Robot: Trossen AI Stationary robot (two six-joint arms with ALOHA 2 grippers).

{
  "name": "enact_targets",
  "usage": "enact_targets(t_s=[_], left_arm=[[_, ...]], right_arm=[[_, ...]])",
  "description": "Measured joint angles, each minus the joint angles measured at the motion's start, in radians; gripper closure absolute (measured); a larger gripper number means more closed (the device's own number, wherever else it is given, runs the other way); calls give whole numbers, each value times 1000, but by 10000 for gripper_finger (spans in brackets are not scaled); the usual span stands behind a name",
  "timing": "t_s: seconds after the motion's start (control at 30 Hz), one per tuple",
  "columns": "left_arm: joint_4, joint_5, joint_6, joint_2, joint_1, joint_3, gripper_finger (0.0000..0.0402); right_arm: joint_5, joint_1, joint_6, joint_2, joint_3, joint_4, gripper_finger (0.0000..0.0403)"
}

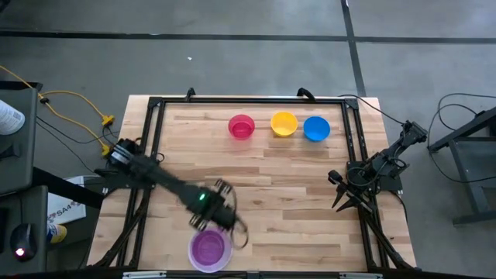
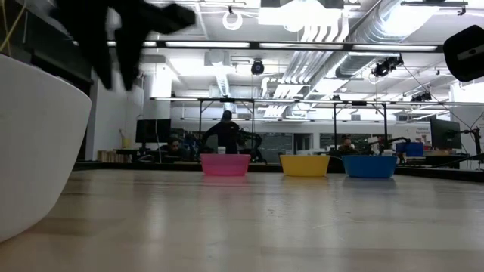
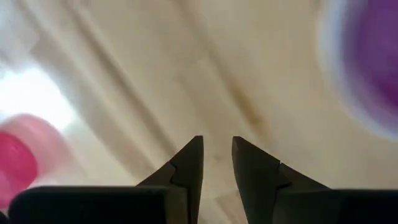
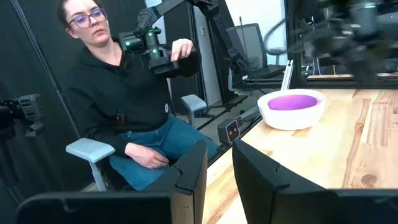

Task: Nest bowls inside each other
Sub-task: Stack the red bowl on top of the purple bowl

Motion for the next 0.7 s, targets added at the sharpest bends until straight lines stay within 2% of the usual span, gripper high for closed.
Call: enact_targets(t_s=[0.17,0.43,0.7], left_arm=[[9,18,50,0,183,-20,318],[76,185,149,0,433,-45,318],[223,207,287,0,614,-50,318]], right_arm=[[0,0,0,0,0,0,332],[0,0,0,0,0,0,332],[0,0,0,0,0,0,332]])
